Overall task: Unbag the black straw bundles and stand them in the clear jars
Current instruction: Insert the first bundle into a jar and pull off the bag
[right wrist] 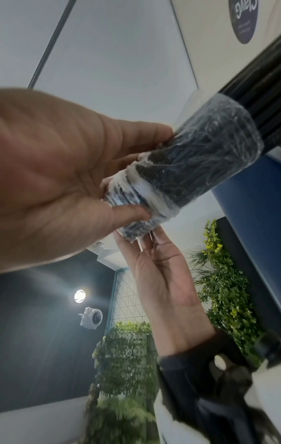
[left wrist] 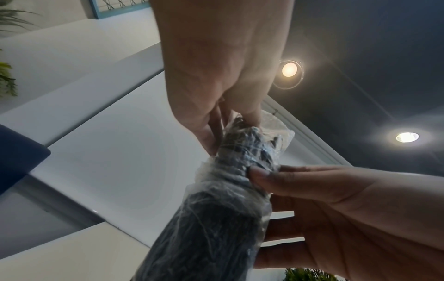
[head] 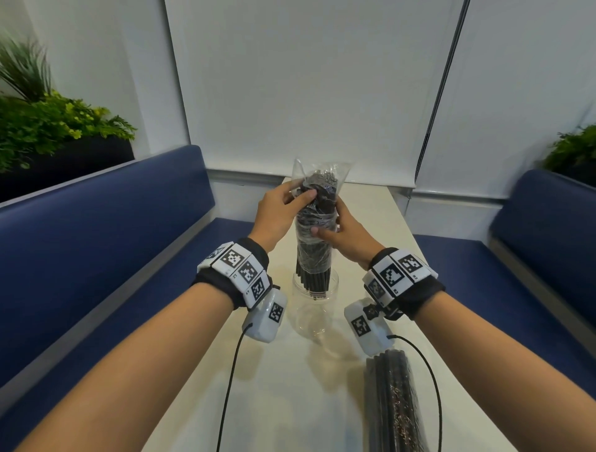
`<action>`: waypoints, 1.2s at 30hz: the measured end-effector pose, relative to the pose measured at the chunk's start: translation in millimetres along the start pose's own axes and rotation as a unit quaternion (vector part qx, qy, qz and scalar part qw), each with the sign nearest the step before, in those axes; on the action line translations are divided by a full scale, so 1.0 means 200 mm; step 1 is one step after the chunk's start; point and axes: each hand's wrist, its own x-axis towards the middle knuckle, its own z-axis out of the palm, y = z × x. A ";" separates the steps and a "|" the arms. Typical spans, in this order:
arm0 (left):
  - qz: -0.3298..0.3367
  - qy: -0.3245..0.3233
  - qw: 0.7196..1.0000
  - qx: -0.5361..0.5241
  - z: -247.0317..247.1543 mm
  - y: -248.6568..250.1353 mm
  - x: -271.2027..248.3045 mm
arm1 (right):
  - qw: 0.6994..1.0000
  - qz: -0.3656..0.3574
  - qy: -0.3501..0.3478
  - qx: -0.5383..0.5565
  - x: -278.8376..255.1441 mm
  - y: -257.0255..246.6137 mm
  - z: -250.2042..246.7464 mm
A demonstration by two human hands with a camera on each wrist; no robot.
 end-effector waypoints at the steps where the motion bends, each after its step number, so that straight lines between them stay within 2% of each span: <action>1: -0.005 -0.003 1.000 -0.001 0.01 0.00 0.00 | 1.000 0.005 0.001 -0.001 0.00 0.01 0.00; 7: -0.027 -0.035 0.996 0.079 0.05 -0.06 -0.01 | 0.998 0.067 -0.013 0.002 -0.03 0.06 -0.02; 13: -0.002 0.003 0.996 0.088 0.06 -0.03 -0.01 | 0.998 0.061 0.028 -0.008 -0.02 0.06 -0.02; 17: -0.012 0.008 0.999 0.029 0.05 0.00 0.00 | 0.990 0.040 0.058 -0.122 0.00 0.07 -0.02; 21: -0.018 0.014 0.999 -0.023 0.05 0.00 -0.01 | 0.990 0.025 0.100 -0.094 0.00 0.04 0.00; 23: -0.023 0.019 0.998 -0.050 0.05 0.00 -0.02 | 0.991 0.040 0.082 -0.100 0.00 0.04 0.01; 27: -0.043 0.029 0.996 -0.075 0.04 -0.02 -0.05 | 0.974 0.097 -0.019 -0.204 -0.02 0.10 0.03; 29: -0.054 0.009 0.997 -0.048 0.02 -0.02 -0.08 | 0.973 0.098 -0.017 -0.210 -0.03 0.11 0.02; 32: -0.076 -0.070 0.994 0.030 0.01 -0.05 -0.12 | 0.979 0.070 0.033 -0.189 -0.03 0.09 0.00; 34: -0.084 -0.121 0.987 0.071 0.00 -0.08 -0.15 | 0.985 0.058 0.090 -0.132 -0.01 0.05 -0.02; 36: -0.075 -0.135 0.984 0.088 -0.01 -0.10 -0.16 | 0.989 0.056 0.134 -0.041 0.01 -0.02 -0.04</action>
